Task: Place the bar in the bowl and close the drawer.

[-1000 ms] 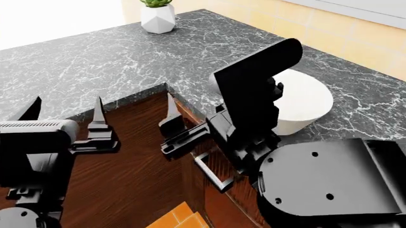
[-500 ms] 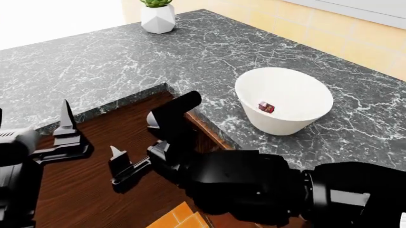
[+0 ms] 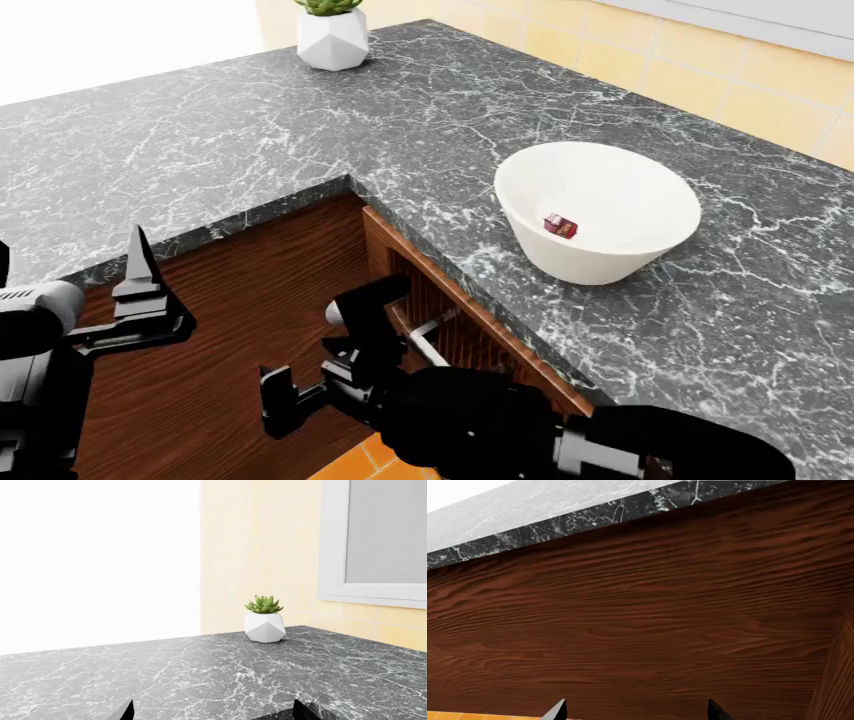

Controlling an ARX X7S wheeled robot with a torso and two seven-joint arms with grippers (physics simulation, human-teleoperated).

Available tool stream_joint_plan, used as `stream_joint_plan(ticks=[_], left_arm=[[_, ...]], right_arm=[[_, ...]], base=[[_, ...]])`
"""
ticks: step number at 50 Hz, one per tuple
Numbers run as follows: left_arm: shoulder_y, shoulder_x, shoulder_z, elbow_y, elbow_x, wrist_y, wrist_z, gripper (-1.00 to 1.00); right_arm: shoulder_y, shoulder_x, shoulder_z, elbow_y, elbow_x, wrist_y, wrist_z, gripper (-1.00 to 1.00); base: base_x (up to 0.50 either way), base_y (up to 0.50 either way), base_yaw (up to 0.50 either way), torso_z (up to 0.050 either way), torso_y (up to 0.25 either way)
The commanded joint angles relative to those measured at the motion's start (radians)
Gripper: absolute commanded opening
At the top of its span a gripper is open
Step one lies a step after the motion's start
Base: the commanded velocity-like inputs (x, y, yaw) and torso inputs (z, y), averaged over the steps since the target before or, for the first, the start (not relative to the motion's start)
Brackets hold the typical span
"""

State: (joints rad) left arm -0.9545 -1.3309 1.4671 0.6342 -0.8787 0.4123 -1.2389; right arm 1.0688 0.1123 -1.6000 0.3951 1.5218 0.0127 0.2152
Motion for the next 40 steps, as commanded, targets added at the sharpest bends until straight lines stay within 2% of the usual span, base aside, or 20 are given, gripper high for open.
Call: stream_joint_plan(ticks=[1,14,40], left_arm=[[0.018,0.011,0.005,-0.02,0.004,0.017,0.003,1.0],[0.033,0.027,0.008,-0.04,0.005,0.028,0.01,1.0],[0.046,0.036,0.002,-0.044,0.003,0.038,0.018,1.0]], right_arm=[[-0.087,-0.092,-0.009,0.285,0.004,-0.02,-0.133,1.0],[-0.154,-0.112,0.033,0.438,-0.011,0.005,-0.212,1.0],[-0.162,-0.112,0.028,0.642,0.091,0.007,-0.276,1.0]], base=[[0.0,0.0,0.0,0.0,0.0],[0.0,0.0,0.0,0.0,0.0],[0.0,0.0,0.0,0.0,0.0]])
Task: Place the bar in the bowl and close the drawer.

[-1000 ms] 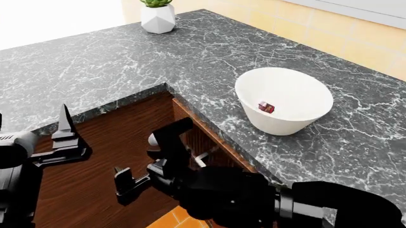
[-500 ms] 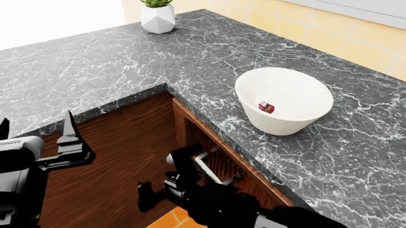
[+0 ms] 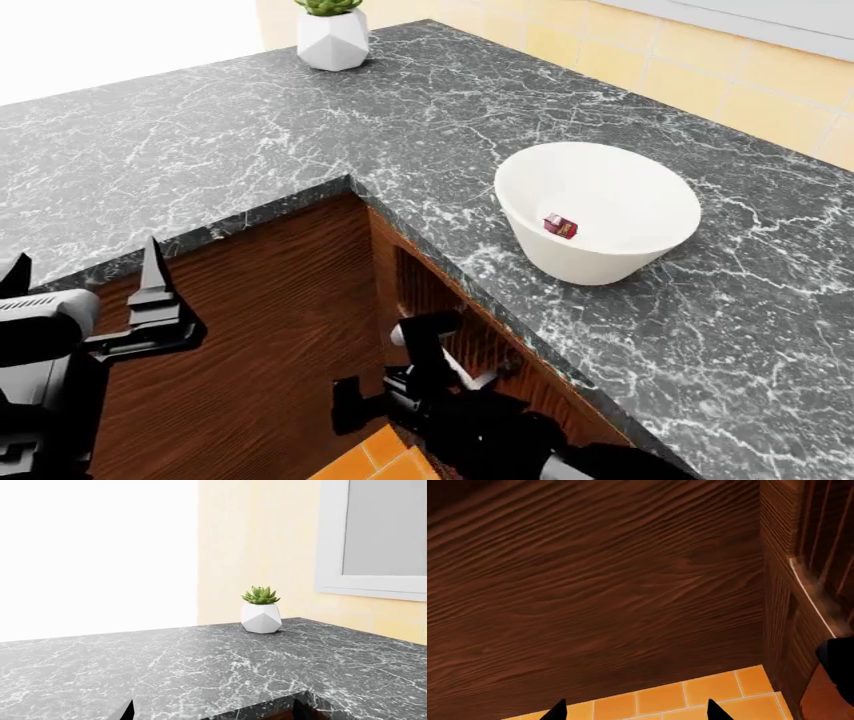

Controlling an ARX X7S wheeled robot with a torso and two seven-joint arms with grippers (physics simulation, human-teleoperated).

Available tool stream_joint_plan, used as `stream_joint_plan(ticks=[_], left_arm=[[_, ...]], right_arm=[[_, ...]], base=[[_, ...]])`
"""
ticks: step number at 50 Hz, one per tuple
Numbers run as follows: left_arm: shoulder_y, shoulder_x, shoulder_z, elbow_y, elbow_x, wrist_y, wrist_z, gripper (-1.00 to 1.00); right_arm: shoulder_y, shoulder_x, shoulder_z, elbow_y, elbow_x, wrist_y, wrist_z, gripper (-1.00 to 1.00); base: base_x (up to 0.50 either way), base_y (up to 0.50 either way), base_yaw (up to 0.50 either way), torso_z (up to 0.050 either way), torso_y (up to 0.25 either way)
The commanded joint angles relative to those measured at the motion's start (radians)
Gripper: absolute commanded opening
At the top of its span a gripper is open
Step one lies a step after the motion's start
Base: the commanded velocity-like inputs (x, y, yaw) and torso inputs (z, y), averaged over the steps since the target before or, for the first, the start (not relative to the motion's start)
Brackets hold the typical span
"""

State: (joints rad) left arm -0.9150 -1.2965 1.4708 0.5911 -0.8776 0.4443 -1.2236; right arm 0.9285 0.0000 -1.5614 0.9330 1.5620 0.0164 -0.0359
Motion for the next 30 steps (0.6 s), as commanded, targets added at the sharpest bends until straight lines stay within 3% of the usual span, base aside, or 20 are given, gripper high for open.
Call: stream_joint_plan(ticks=[1,30], left_arm=[[0.007,0.002,-0.002,-0.001,0.002,0.006,0.003,1.0],[0.025,0.008,-0.008,-0.006,0.008,0.012,-0.001,1.0]], right_arm=[[-0.024,0.0,-0.011,0.111,0.055,0.003,-0.026,1.0],[-0.012,0.0,-0.078,0.375,0.302,0.0,-0.06,1.0]], base=[[0.0,0.0,0.0,0.0,0.0],[0.0,0.0,0.0,0.0,0.0]])
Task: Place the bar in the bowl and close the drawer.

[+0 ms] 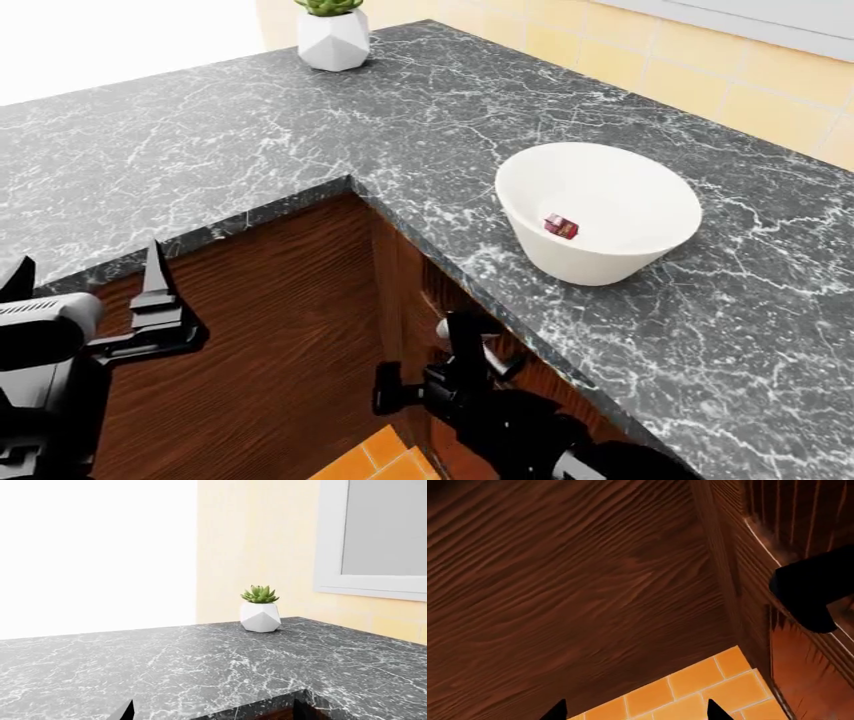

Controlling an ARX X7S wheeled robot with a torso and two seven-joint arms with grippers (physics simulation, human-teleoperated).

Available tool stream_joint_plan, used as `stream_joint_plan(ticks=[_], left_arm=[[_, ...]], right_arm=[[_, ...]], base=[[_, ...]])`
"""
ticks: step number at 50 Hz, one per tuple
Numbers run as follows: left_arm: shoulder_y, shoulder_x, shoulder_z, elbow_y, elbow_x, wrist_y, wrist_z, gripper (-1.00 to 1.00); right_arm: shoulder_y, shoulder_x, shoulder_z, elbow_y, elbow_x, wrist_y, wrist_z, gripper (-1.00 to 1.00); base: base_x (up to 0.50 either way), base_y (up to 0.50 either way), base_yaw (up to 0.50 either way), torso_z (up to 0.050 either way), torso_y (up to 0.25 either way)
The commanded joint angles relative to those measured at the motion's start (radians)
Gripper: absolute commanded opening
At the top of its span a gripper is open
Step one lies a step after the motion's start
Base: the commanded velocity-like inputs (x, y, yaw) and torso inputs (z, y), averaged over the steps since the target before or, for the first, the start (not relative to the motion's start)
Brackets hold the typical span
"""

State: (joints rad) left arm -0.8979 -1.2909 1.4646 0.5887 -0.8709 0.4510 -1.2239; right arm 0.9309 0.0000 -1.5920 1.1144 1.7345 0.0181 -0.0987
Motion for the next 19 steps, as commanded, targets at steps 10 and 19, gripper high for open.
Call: stream_joint_plan(ticks=[10,19], left_arm=[[0.01,0.006,-0.005,-0.005,-0.001,0.005,0.002,1.0],[0.012,0.011,-0.009,-0.008,-0.003,0.005,0.006,1.0]], right_arm=[[0.01,0.0,-0.427,0.194,0.531,-0.066,-0.003,1.0],[0.015,0.0,-0.508,0.194,0.616,-0.077,-0.015,1.0]], base=[[0.0,0.0,0.0,0.0,0.0],[0.0,0.0,0.0,0.0,0.0]])
